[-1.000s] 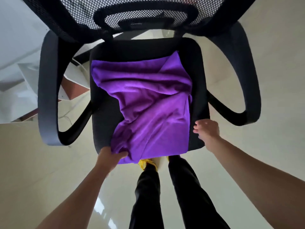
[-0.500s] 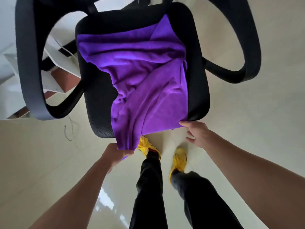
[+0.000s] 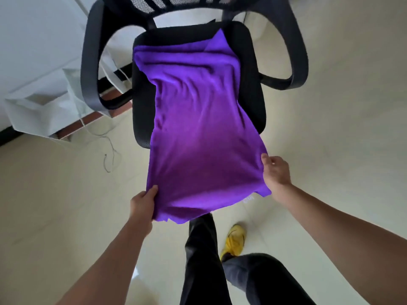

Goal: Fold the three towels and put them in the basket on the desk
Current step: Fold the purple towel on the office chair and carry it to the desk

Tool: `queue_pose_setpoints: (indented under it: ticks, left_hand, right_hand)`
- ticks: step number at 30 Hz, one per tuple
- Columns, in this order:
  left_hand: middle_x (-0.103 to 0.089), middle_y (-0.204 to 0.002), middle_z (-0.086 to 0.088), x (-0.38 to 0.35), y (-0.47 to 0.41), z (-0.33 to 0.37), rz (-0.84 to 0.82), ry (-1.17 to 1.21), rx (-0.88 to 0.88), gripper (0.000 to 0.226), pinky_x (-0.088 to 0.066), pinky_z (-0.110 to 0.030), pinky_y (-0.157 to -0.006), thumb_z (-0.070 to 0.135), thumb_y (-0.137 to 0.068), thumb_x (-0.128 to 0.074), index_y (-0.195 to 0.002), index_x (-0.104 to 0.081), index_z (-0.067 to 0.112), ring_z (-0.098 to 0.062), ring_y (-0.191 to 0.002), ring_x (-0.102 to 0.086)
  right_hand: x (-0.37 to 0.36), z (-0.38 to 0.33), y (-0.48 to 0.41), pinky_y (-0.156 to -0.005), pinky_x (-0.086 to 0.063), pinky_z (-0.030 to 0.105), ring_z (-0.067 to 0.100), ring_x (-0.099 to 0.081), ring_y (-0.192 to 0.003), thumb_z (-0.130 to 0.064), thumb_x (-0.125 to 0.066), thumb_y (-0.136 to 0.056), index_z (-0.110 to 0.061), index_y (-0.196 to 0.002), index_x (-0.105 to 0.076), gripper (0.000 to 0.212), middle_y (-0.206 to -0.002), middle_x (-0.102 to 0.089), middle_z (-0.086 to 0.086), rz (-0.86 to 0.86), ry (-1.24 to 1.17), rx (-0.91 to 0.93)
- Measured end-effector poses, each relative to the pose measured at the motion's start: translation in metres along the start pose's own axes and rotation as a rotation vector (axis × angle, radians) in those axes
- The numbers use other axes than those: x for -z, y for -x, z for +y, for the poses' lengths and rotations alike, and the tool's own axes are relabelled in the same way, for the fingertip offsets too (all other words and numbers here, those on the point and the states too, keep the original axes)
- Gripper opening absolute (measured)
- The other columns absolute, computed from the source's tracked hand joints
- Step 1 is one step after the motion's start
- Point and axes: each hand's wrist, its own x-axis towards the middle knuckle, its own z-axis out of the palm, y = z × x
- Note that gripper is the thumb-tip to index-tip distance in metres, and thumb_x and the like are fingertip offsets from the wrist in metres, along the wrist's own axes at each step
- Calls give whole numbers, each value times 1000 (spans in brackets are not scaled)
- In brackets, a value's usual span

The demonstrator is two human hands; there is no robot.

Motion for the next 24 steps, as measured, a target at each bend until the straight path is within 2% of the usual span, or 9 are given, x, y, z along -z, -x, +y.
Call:
queue_pose_setpoints:
  ticks: [2, 4, 5, 7, 10, 13, 15, 19, 24]
  left_hand:
    - [-69, -90, -15, 11, 36, -17, -69, 48, 31, 29, -55, -48, -76, 30, -81, -73, -86, -65, 2, -29, -78, -64]
    - [-73, -88, -16, 14, 53, -24, -194, 82, 91, 30, -59, -40, -69, 23, -78, -77, -93, -67, -1, -30, -76, -69]
    - [-73, -86, -17, 20, 67, -30, -258, 83, 116, 27, -58, -35, -62, 17, -78, -76, -94, -67, -3, -29, -72, -70]
    - [-74, -87, -19, 31, 88, -43, -344, 54, 157, 25, -58, -31, -56, 6, -77, -74, -97, -66, -7, -28, -68, -71]
    - [-72, -96, -22, 51, 95, -71, -362, 31, 175, 28, -60, -32, -62, 1, -78, -69, -103, -64, -11, -28, -75, -72]
    - [-72, -91, -17, 65, 93, -92, -295, -15, 149, 20, -51, -31, -62, 11, -83, -69, -96, -66, -5, -27, -71, -66]
    - [-67, -79, -17, 72, 91, -104, -244, -64, 119, 19, -44, -30, -57, 20, -86, -67, -89, -65, 1, -25, -62, -59]
    - [-53, -45, -4, 80, 84, -128, -175, -25, 83, 20, -41, -22, -42, 18, -90, -63, -76, -53, 8, -16, -41, -53]
    - [-48, -42, -2, 98, 97, -154, -168, -36, 97, 23, -34, -18, -35, 11, -85, -68, -73, -49, 9, -14, -34, -46]
  right_hand:
    - [24, 6, 33, -57, -39, 34, 25, -49, -59, -43, -65, -87, -5, -65, -56, 44, -62, -54, 7, -206, -46, -55]
    - [36, 14, 44, -69, -54, 39, 28, -66, -70, -33, -80, -74, -3, -81, -70, 32, -76, -71, 12, -416, -95, -152]
    - [44, 21, 54, -77, -56, 41, 29, -70, -77, -25, -84, -70, -4, -88, -72, 30, -84, -74, 13, -497, -88, -186]
    - [56, 36, 71, -84, -57, 44, 31, -72, -85, -13, -85, -67, -2, -96, -72, 34, -90, -75, 16, -606, -56, -250]
    - [64, 64, 88, -87, -55, 50, 33, -71, -91, -9, -81, -70, -1, -102, -70, 35, -95, -74, 17, -686, -61, -329]
    - [63, 89, 100, -89, -55, 45, 29, -72, -92, -17, -78, -76, -8, -105, -69, 31, -97, -75, 11, -646, -70, -347]
    - [61, 103, 109, -80, -57, 39, 27, -71, -87, -18, -75, -80, -10, -106, -68, 28, -97, -75, 10, -610, -93, -331]
    - [56, 129, 138, -62, -56, 31, 17, -66, -58, -18, -68, -88, -10, -98, -61, 14, -77, -67, 8, -564, -135, -304]
    - [49, 151, 172, -47, -51, 25, 9, -43, -35, -18, -66, -90, -10, -89, -56, 13, -59, -48, 3, -364, -178, -361]
